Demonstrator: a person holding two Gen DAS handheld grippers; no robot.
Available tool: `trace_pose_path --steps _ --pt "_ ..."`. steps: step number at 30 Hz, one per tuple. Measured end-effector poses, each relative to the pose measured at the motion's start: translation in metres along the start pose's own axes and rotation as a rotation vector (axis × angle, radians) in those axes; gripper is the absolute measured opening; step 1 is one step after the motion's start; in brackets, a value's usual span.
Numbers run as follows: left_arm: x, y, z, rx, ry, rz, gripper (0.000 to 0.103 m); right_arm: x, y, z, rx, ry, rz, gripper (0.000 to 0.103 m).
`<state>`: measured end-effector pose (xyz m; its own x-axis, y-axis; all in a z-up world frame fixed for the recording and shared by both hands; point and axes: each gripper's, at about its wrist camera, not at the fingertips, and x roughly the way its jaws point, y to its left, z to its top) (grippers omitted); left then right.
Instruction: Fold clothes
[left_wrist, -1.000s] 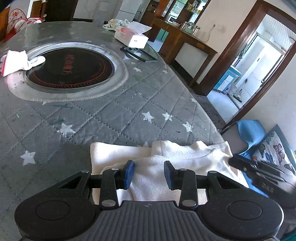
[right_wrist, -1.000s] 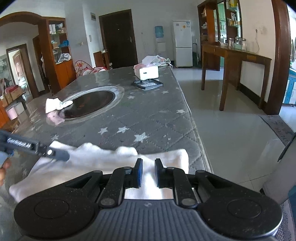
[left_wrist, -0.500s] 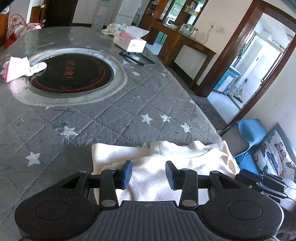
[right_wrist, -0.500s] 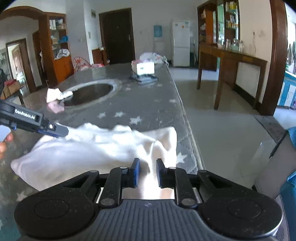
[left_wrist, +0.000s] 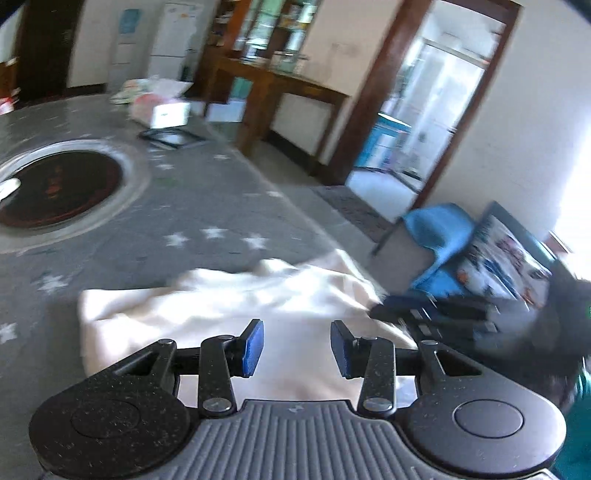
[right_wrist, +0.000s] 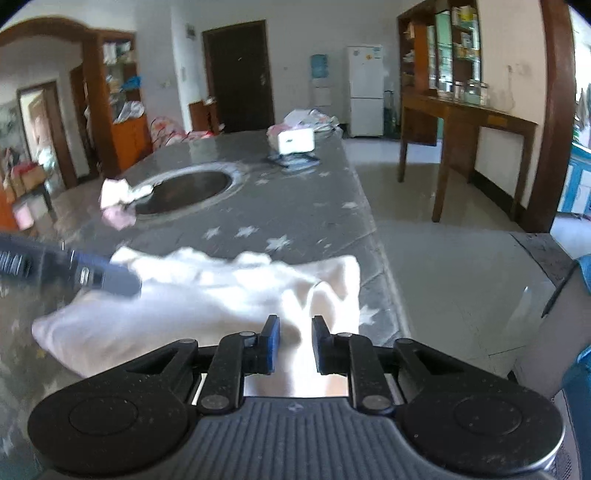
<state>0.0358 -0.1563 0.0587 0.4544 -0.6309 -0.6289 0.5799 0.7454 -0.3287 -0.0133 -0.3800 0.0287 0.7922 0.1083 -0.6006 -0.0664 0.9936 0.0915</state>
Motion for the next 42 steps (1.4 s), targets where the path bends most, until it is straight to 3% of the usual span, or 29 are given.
trace_pose_path --steps 13,15,18,25,32,42 --pt "0.045 -0.043 -0.024 0.141 0.048 -0.227 0.041 0.039 -0.014 0.025 -0.032 0.074 0.085 0.016" --pt "0.051 -0.048 -0.027 0.160 0.070 -0.233 0.041 0.047 -0.013 0.027 -0.051 0.092 0.079 0.016" --pt "0.053 -0.051 -0.033 0.190 0.071 -0.228 0.042 0.054 -0.016 0.027 -0.072 0.107 0.065 0.016" --pt "0.053 -0.044 -0.033 0.152 0.075 -0.244 0.045 0.066 -0.024 0.029 -0.052 0.108 0.053 0.017" --pt "0.031 -0.045 -0.035 0.161 0.046 -0.245 0.049 0.050 -0.021 0.037 -0.064 0.066 0.060 0.018" --pt "-0.010 0.000 -0.034 0.051 0.023 -0.077 0.060 0.019 0.005 0.019 -0.081 0.045 0.112 0.023"
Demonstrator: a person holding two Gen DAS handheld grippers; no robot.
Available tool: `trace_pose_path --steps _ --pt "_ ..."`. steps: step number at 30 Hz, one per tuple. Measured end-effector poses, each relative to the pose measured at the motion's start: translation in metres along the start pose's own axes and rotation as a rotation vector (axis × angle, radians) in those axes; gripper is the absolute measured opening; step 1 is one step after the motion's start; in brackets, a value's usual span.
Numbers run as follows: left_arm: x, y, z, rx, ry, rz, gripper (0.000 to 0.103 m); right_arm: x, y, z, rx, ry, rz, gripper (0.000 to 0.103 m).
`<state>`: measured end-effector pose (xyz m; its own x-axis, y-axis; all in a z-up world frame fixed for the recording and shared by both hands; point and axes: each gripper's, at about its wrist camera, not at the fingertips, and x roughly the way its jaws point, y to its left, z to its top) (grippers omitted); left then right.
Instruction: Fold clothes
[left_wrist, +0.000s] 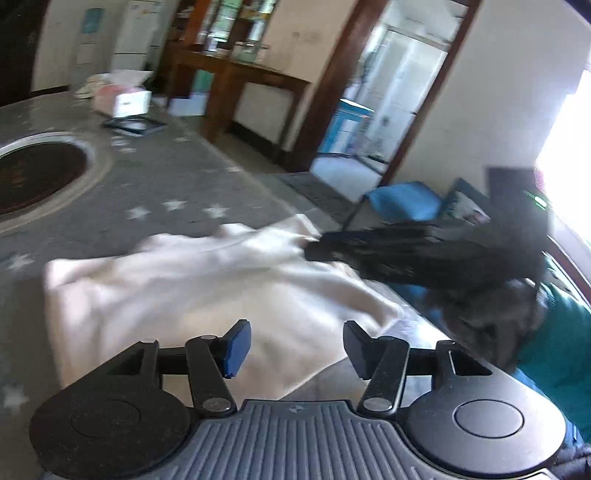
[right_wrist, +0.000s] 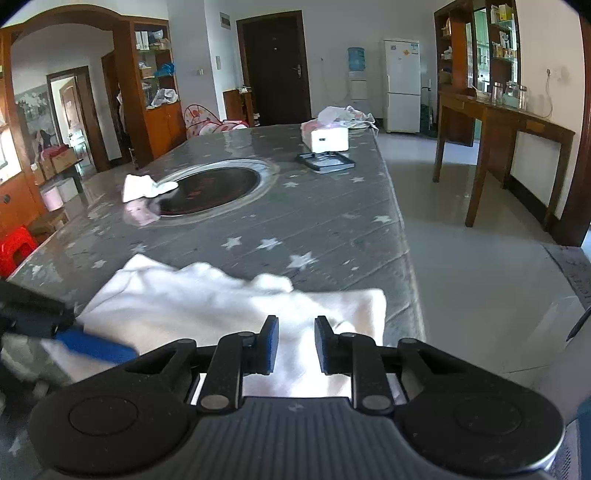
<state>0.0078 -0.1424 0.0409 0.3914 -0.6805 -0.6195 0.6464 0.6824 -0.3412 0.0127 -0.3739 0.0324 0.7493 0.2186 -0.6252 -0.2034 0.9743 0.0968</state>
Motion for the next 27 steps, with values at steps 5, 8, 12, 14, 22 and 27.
trace_pose_path --steps 5,8,12,14,22,27 --pt "-0.018 0.008 -0.006 -0.046 -0.022 0.083 0.079 -0.011 0.014 -0.016 0.015 0.001 -0.008 0.034" --pt "-0.023 0.010 -0.010 -0.058 -0.034 0.118 0.087 -0.016 0.021 -0.023 0.030 -0.001 -0.010 0.036" --pt "-0.032 0.010 -0.015 -0.066 -0.056 0.155 0.098 -0.024 0.029 -0.032 0.037 -0.008 -0.021 0.041" --pt "-0.036 0.010 -0.017 -0.071 -0.065 0.172 0.103 -0.028 0.033 -0.035 0.042 -0.013 -0.026 0.045" --pt "-0.046 0.015 -0.030 -0.113 -0.068 0.217 0.103 -0.035 0.047 -0.046 0.058 -0.012 -0.029 0.060" --pt "-0.055 0.015 -0.039 -0.119 -0.065 0.263 0.103 -0.040 0.057 -0.053 0.028 0.002 -0.038 0.082"
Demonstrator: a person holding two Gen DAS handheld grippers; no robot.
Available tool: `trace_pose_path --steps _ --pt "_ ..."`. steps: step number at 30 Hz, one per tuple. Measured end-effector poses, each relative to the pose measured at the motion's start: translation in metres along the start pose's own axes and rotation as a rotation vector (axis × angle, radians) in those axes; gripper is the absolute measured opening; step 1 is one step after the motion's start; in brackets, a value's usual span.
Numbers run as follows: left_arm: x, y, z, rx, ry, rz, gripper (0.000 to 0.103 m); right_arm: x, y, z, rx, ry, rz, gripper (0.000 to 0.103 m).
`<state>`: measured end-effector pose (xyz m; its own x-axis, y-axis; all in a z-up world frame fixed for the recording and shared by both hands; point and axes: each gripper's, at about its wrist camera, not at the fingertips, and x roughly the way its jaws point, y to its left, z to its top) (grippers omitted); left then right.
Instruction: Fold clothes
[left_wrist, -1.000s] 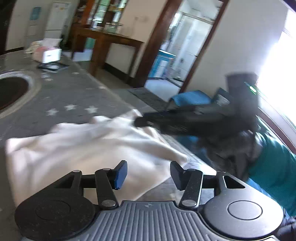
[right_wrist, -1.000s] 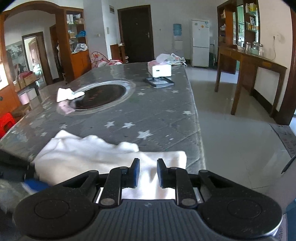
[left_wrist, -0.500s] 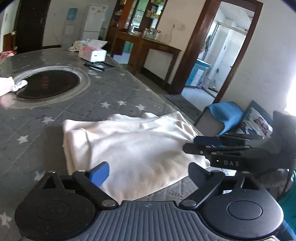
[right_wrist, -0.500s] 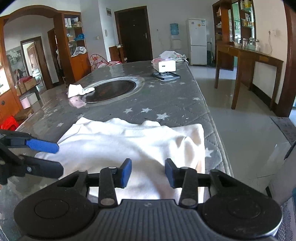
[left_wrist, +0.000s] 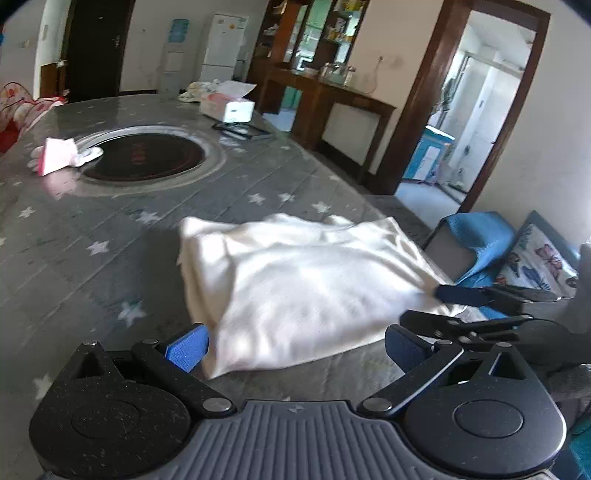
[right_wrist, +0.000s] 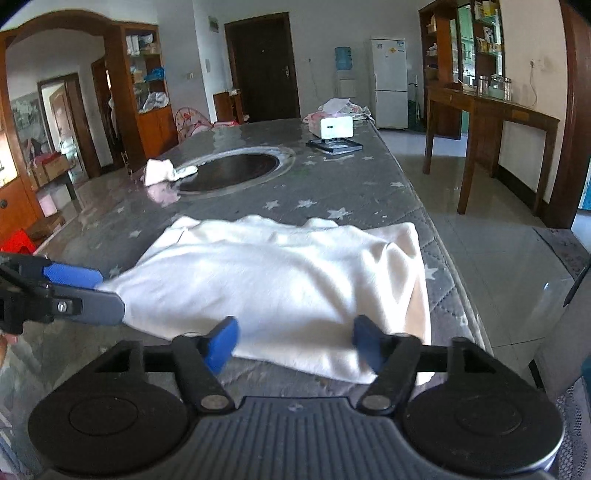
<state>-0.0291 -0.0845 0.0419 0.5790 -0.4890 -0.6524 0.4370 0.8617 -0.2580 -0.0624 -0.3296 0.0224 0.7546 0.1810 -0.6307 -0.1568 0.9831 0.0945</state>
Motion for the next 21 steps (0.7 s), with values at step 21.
trace_pose_path --steps 21 --pt "-0.002 0.008 -0.031 0.017 0.098 0.146 0.103 -0.009 0.011 -0.033 0.015 0.071 -0.058 0.103"
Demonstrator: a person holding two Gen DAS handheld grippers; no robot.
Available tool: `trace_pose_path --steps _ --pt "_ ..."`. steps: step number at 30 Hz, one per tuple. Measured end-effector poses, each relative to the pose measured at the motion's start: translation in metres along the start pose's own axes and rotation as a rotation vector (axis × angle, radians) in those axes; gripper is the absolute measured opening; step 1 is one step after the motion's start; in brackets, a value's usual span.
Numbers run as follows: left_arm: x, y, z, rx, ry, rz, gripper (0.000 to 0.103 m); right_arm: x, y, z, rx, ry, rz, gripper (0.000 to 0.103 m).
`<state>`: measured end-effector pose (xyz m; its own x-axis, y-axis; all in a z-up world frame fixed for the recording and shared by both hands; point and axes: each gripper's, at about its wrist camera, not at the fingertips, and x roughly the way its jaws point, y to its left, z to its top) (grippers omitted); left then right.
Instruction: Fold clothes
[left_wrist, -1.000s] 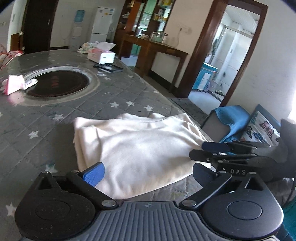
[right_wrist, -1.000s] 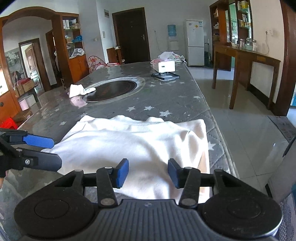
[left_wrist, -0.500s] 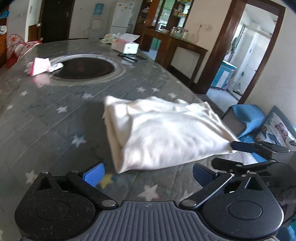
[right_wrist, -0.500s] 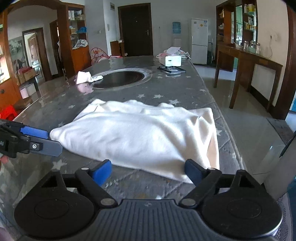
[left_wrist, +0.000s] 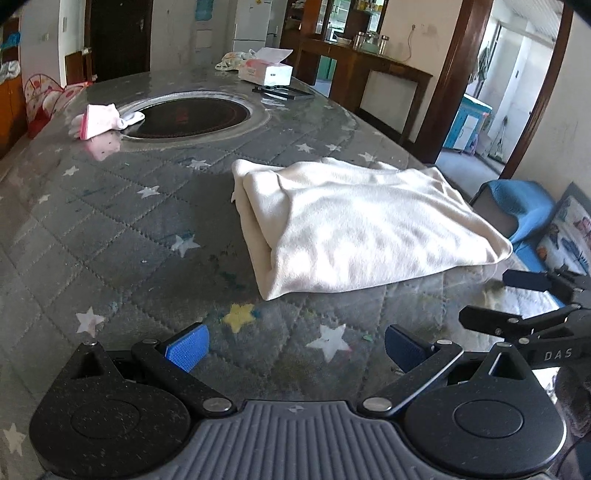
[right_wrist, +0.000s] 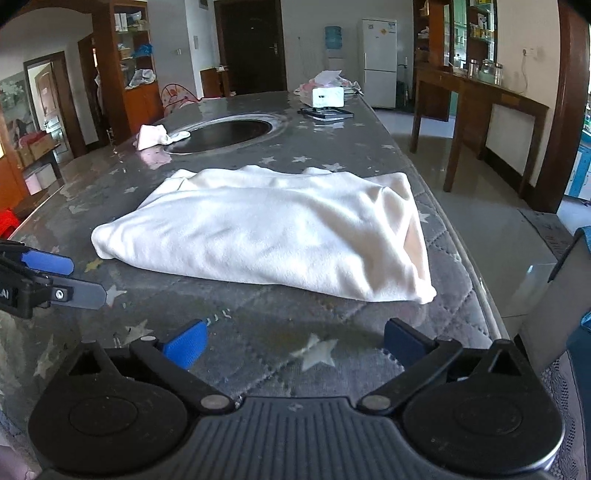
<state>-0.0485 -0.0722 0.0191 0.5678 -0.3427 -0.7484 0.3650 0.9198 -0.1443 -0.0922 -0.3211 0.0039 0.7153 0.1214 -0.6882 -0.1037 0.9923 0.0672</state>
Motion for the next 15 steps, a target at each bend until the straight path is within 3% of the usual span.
trace_pose_path --steps 15 --pt "0.0025 -0.0037 -0.0021 0.007 -0.011 0.029 0.103 0.0032 0.0073 -0.0019 -0.024 -0.006 -0.046 0.103"
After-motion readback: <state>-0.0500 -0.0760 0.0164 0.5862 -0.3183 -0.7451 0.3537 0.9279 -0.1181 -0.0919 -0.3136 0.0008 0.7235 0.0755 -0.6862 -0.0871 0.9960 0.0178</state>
